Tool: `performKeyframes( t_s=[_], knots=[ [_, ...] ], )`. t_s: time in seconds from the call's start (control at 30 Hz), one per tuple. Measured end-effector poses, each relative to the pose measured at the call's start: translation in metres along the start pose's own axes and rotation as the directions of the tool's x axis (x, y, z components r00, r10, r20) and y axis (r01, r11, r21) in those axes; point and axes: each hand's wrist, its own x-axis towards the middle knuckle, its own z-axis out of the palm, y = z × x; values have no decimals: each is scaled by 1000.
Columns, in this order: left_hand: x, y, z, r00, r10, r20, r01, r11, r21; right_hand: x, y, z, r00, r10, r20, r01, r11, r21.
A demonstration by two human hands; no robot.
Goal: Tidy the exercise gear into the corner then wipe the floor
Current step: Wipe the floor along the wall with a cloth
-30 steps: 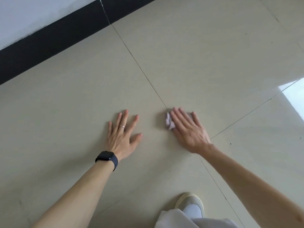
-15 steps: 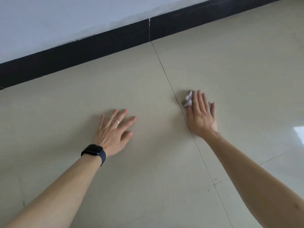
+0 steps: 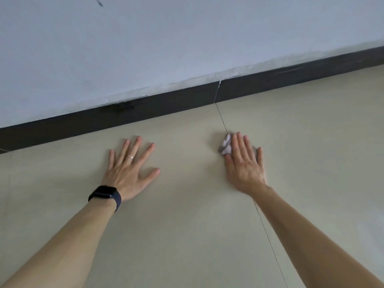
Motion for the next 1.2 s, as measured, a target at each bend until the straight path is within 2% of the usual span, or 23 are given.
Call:
performKeyframes(
  t_s=[0.17,0.23,0.3,0.37,0.4,0.43,0.5,0.53,0.57,0.6,0.63,0.67,0.7,0.73,0.8,0.83,0.87,0.93,1.0,1.07,1.13,1.17,1.2],
  knots=[
    [8,-8,10,994,37,-102,-36,999,13,93,15,-26,977,215,0,-215,975,56],
    [9,-12,13,990,68,-120,-67,998,13,116,12,-31,924,383,-7,-381,919,99],
    [12,-15,16,985,97,-145,-97,995,9,142,-10,-34,832,552,-57,-532,822,201],
    [16,-17,16,984,112,-142,-112,994,6,160,-60,-23,765,633,-120,-586,760,281],
    [18,-17,16,984,113,-140,-114,993,3,162,-92,-14,762,630,-148,-575,764,294],
    [18,-17,16,984,115,-138,-116,993,1,157,-122,-1,775,607,-174,-549,784,289],
    [17,-20,17,984,110,-141,-111,994,3,126,-171,28,896,415,-154,-378,899,221],
    [17,-21,18,984,107,-146,-108,994,4,103,-182,37,969,221,-107,-203,966,157],
    [17,-22,17,984,99,-148,-101,995,-1,81,-183,38,999,-29,-42,32,995,91],
    [18,-22,15,986,91,-143,-93,996,-6,66,-172,36,962,-272,12,272,962,32],
    [19,-21,14,987,86,-134,-88,996,-6,62,-151,31,895,-444,53,445,895,-20],
    [19,-19,13,989,79,-123,-80,997,-1,62,-128,22,856,-511,76,515,855,-58],
    [17,-17,13,991,70,-116,-71,997,-2,64,-103,16,873,-483,66,487,869,-93],
    [15,-15,13,992,59,-114,-61,998,-13,69,-80,7,925,-380,19,379,918,-116],
    [13,-13,13,991,46,-127,-50,998,-31,85,-39,-11,998,13,-67,-16,999,-49],
    [15,-12,14,991,58,-124,-62,998,-27,88,-27,-16,966,239,-95,-238,971,30],
    [17,-11,13,992,48,-119,-52,998,-34,89,-27,-17,911,397,-112,-387,916,101],
    [23,-11,12,994,29,-104,-34,998,-48,79,-54,-4,853,504,-134,-480,860,175],
    [20,-10,15,995,42,-92,-47,998,-52,38,-100,22,919,369,-140,-349,925,146],
    [16,-14,16,992,59,-110,-65,997,-47,-24,-146,49,997,31,-71,-26,997,73],
    [17,-16,15,991,56,-121,-64,996,-58,-62,-144,54,969,-247,-6,247,969,0],
    [16,-15,15,992,57,-117,-65,996,-67,-67,-124,49,963,-269,4,269,963,-14],
    [15,-14,14,992,59,-108,-67,995,-76,-69,-98,43,982,-189,-22,188,981,-45]
  ],
)
